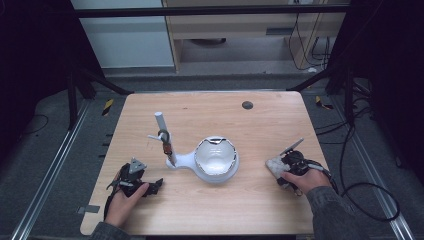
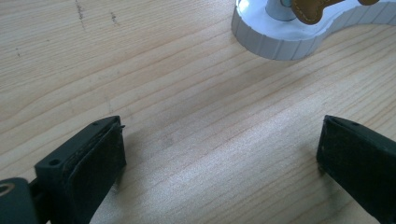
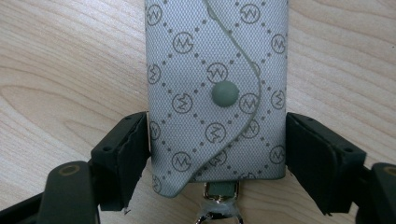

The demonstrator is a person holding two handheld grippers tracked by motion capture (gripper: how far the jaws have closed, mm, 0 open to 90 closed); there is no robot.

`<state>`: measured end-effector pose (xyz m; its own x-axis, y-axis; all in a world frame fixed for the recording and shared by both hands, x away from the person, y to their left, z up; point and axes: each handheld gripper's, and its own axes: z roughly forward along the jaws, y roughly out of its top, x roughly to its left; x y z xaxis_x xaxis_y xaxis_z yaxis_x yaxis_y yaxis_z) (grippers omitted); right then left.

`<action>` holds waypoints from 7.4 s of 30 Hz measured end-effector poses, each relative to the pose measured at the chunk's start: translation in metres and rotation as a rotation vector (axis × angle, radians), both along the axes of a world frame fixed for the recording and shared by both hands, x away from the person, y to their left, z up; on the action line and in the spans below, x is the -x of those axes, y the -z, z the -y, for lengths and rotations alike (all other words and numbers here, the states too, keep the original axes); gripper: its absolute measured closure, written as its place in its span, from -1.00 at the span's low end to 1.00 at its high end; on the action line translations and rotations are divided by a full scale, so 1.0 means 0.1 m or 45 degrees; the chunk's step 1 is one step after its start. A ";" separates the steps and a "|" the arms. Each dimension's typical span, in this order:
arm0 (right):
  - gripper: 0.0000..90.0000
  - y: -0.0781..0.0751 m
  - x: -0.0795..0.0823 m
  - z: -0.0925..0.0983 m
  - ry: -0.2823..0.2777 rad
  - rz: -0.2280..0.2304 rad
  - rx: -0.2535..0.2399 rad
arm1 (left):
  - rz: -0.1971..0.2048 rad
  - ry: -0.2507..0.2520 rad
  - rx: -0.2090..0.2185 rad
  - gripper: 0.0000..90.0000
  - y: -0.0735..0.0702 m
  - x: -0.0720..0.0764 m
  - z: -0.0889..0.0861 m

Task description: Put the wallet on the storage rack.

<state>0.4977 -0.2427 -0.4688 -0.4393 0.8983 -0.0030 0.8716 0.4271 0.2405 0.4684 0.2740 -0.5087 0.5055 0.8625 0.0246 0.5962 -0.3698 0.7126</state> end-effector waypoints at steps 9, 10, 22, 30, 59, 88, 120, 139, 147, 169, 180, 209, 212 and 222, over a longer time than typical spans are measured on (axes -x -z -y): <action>-0.42 0.01 0.00 0.00 -0.005 -0.001 0.007 | 0.001 0.000 -0.001 -0.99 0.00 0.00 0.00; -0.42 0.01 0.00 0.00 -0.005 -0.001 0.007 | 0.001 0.000 -0.001 -0.99 0.00 0.00 0.00; -0.34 -0.01 0.00 -0.01 -0.051 0.007 0.036 | 0.000 0.003 0.001 -0.99 0.00 0.00 0.00; -0.30 -0.11 0.03 -0.04 -0.102 0.041 0.057 | 0.000 0.003 0.000 -0.99 0.00 0.00 0.00; -0.30 -1.12 0.26 -0.88 -0.519 0.226 0.170 | 0.003 -0.002 0.006 -0.99 0.00 0.01 0.01; -0.30 -1.27 0.31 -1.37 -0.678 0.235 0.209 | 0.003 0.001 0.005 -0.99 0.00 0.01 0.00; -0.30 -1.17 0.26 -1.72 -0.766 0.182 0.232 | 0.003 0.002 0.004 -1.00 0.00 0.01 0.01; -0.30 -1.07 0.09 -1.95 -0.796 0.108 0.282 | 0.000 0.003 0.003 -1.00 0.00 0.01 0.01; -0.30 -1.05 0.05 -1.97 -0.788 0.099 0.274 | 0.000 0.003 0.003 -1.00 0.00 0.01 0.01; -0.30 -1.03 -0.05 -2.01 -0.776 0.077 0.279 | -0.001 0.004 0.003 -1.00 0.00 0.01 0.01; -0.30 -1.02 -0.07 -2.03 -0.773 0.075 0.281 | -0.001 0.004 0.003 -1.00 0.00 0.01 0.01; -0.31 -0.96 -0.20 -2.15 -0.774 0.071 0.299 | -0.001 0.005 0.004 -1.00 0.00 0.01 0.01; -0.31 -0.95 -0.20 -2.16 -0.763 0.069 0.300 | -0.001 0.005 0.004 -1.00 0.00 0.01 0.01; -0.31 -0.92 -0.21 -2.18 -0.776 0.075 0.297 | -0.001 0.005 0.003 -1.00 0.00 0.01 0.01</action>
